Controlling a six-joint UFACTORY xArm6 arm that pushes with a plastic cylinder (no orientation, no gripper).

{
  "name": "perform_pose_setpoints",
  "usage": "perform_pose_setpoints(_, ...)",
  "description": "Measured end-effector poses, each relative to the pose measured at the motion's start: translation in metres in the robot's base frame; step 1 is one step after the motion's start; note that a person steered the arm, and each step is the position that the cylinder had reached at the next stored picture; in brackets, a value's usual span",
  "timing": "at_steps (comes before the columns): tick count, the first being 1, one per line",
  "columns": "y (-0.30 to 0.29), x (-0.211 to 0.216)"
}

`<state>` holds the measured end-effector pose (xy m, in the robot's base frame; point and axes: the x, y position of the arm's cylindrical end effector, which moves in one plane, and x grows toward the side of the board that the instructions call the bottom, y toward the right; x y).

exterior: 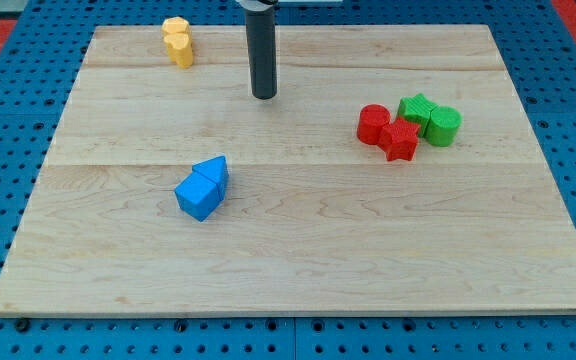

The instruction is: Move your arm closer to the top center

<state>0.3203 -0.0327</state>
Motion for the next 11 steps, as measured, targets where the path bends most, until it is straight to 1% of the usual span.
perform_pose_setpoints(1, 0.0, -0.01)
perform_pose_setpoints(5, 0.0, -0.011)
perform_pose_setpoints(8, 0.004, -0.07)
perform_pose_setpoints(9, 0.004, -0.105)
perform_pose_setpoints(10, 0.003, -0.127)
perform_pose_setpoints(11, 0.001, -0.128)
